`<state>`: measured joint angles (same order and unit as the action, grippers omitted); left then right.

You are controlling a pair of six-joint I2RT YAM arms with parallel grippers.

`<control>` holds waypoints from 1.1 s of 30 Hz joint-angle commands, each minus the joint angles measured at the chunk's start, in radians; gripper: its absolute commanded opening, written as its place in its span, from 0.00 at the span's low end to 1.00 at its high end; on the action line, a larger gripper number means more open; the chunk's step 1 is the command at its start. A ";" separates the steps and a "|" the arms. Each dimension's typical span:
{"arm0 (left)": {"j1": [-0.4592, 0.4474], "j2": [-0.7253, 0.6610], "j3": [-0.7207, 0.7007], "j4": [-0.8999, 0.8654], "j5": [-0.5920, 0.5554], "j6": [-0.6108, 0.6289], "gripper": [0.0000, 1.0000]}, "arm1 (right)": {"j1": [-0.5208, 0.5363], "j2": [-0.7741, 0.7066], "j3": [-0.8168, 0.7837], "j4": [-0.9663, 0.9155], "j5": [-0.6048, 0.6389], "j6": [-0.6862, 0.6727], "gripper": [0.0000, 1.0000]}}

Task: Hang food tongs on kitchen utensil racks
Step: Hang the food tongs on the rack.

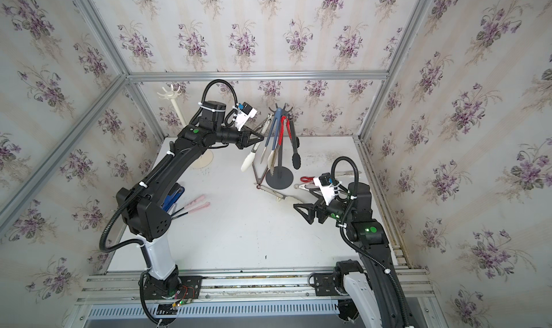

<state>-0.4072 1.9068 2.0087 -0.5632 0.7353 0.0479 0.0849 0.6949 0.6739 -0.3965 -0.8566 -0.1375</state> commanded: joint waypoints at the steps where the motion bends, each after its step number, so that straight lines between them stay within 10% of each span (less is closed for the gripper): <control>1: -0.004 0.002 0.012 -0.015 -0.004 0.016 0.02 | 0.001 0.002 0.002 0.005 -0.010 -0.028 1.00; 18: -0.007 0.004 -0.012 -0.026 -0.016 0.038 0.14 | 0.002 -0.002 0.000 0.010 -0.001 -0.022 1.00; 33: -0.005 -0.040 0.018 -0.022 -0.158 0.036 0.97 | 0.002 0.005 -0.012 0.060 0.048 0.053 1.00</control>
<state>-0.4129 1.8847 2.0155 -0.5964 0.5972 0.0780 0.0849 0.6964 0.6670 -0.3798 -0.8185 -0.1059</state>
